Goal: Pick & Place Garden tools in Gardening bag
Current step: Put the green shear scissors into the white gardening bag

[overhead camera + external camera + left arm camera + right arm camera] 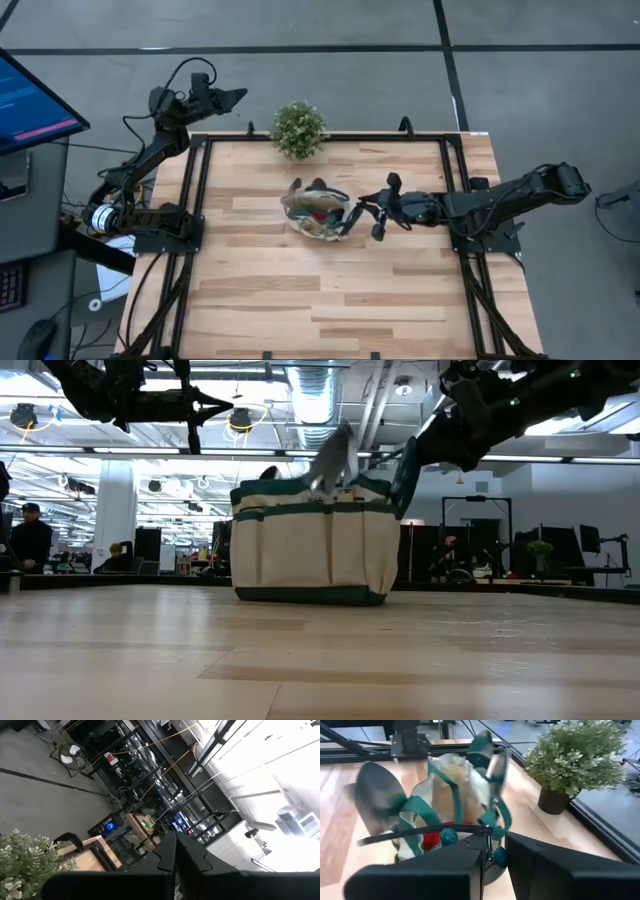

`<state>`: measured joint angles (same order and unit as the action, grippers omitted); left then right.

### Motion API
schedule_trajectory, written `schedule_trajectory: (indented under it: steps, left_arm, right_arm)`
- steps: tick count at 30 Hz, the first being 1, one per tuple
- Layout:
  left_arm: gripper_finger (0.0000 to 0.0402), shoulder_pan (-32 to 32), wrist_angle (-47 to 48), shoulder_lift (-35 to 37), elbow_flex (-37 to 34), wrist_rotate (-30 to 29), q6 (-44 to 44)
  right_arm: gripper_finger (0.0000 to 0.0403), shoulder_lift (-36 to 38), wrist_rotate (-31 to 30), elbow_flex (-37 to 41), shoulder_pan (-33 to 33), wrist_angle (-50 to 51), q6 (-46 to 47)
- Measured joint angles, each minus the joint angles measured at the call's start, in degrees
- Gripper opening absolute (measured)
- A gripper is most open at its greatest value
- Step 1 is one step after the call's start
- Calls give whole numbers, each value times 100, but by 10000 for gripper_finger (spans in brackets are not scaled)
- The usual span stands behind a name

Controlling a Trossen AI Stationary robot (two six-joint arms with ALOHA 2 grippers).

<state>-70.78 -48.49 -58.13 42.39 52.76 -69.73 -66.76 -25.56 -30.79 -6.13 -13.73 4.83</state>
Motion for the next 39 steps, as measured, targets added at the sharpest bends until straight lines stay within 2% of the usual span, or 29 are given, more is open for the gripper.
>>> schedule_trajectory:
  steps: [6, 10, 17, 21, 30, 35, 39]
  left_arm:
    - [8, -2, 0, 0, 0, 1, 0]
    - [8, -2, -2, 0, 0, 1, 0]
    - [8, 0, -2, 0, 0, 4, 0]
    - [8, 0, -4, 2, 0, 27, 0]
    - [8, -2, -2, 2, 0, 43, -15]
    - [8, 0, -4, 2, 0, 45, -17]
    - [8, 0, -3, 2, 0, 102, -17]
  right_arm:
    - [52, -9, -189, 0, -61, 6, 325]
    - [42, -20, -274, 0, -120, 3, 321]
    - [42, -762, 83, -2, -221, -793, 343]
    - [56, -1163, 175, -120, -216, -1225, 246]
    - [54, -1406, 326, -1077, -324, -567, -801]
    - [53, -1673, 328, -1283, -316, -166, -727]
    - [53, -2061, 289, -1291, -350, -243, -476]
